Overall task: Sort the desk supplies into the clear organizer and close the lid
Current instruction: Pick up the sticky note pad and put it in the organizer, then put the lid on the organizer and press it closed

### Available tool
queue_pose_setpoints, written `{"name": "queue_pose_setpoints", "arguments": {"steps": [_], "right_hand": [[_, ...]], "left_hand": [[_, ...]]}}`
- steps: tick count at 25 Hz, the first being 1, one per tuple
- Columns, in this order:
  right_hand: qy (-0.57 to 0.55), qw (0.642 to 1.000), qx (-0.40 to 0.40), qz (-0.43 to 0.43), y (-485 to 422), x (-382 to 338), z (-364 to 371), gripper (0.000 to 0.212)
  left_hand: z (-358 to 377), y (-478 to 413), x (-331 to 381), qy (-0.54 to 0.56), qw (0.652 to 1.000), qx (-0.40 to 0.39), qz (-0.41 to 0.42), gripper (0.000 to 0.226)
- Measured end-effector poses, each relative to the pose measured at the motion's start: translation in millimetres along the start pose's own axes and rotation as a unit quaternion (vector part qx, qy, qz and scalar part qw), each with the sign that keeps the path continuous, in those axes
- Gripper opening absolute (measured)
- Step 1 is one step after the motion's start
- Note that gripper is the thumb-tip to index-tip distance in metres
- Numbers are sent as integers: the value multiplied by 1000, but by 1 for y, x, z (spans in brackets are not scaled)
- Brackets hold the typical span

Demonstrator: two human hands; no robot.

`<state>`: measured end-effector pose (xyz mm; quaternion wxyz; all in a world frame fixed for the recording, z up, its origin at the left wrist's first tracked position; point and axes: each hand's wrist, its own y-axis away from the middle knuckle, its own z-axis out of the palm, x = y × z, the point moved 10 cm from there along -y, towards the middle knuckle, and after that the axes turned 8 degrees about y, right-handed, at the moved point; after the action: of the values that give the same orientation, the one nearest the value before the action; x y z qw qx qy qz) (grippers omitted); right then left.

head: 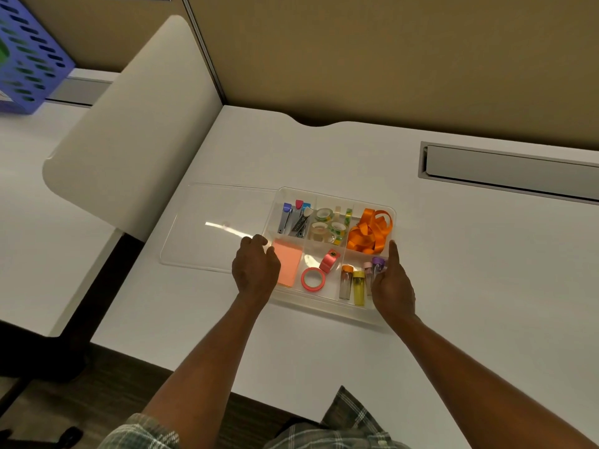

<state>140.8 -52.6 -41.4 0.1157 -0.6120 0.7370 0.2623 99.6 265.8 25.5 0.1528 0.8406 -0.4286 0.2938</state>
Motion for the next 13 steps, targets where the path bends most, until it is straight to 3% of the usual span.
{"name": "queue_pose_setpoints", "arguments": {"steps": [3,7,9,13], "right_hand": [[0,1000,-1,8,-1,2,-4,66],[5,1000,18,21,-7,17,-22,63],[15,999,24,38,-11,34,-33,62],[25,997,42,66,-18,71,-58,60]], "left_hand": [[-4,-8,-8,36,999,32,25,24],[16,-21,-47,123,990,-13,-71,32],[31,-21,-54,113,988,-60,-88,36],[53,-22,-47,17,993,-106,-44,21]]}}
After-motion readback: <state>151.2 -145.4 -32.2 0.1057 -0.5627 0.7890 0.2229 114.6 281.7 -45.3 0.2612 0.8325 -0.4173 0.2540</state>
